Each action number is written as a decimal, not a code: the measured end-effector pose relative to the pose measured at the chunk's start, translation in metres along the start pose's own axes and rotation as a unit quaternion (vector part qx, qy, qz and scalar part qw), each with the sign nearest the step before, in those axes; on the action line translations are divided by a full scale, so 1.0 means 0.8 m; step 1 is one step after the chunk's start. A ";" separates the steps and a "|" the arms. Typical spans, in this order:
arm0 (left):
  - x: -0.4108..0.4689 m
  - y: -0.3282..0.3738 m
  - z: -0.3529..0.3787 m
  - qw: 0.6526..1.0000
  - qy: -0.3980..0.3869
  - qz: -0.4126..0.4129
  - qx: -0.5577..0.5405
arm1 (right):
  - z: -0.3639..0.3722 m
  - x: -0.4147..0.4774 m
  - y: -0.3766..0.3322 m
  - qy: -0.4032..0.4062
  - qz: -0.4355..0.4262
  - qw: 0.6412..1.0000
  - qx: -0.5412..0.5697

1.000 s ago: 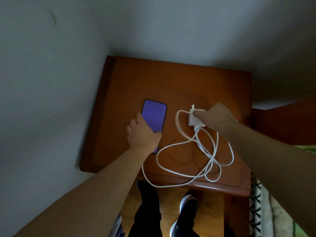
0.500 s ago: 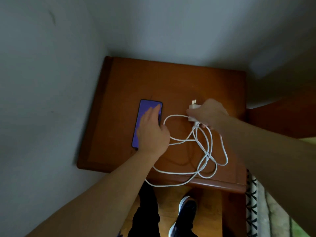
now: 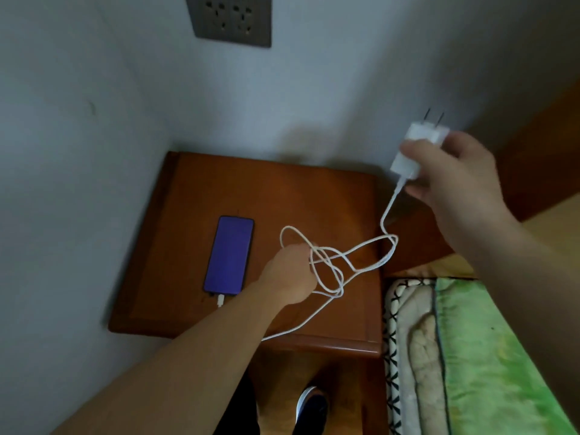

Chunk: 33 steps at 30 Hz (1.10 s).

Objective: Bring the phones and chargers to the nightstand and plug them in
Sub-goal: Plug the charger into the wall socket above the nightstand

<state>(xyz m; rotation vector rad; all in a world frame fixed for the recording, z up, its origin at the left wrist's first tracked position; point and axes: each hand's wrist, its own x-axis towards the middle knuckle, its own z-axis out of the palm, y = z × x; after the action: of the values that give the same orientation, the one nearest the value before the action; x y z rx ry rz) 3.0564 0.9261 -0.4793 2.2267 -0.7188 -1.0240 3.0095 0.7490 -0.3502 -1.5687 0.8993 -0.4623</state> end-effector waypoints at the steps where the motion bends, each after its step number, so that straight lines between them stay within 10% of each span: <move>1: -0.004 0.004 -0.007 1.000 0.005 0.015 0.010 | -0.002 -0.004 -0.015 0.005 -0.012 1.000 0.026; 12: -0.044 0.054 -0.112 0.952 -0.010 -0.050 0.303 | 0.025 -0.008 -0.135 -0.091 0.051 0.973 0.207; 16: -0.044 0.093 -0.155 0.977 0.211 0.010 -0.012 | 0.091 -0.008 -0.105 -0.190 0.175 0.942 0.214; 20: -0.037 0.117 -0.191 0.872 0.173 -0.041 -0.457 | 0.136 -0.005 -0.082 -0.253 0.215 0.908 0.256; 28: -0.001 0.080 -0.231 0.815 0.110 -0.054 -0.566 | 0.216 0.025 -0.070 -0.217 0.203 0.937 0.184; 33: 0.040 0.060 -0.254 0.850 0.135 -0.029 -0.509 | 0.243 0.065 -0.067 -0.217 0.182 0.942 0.181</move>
<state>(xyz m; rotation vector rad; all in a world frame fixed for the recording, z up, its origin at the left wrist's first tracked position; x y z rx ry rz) 3.2250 0.9282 -0.3526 1.3861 0.0669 -0.8007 3.1988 0.8350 -0.3501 -1.0731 0.6897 -0.0056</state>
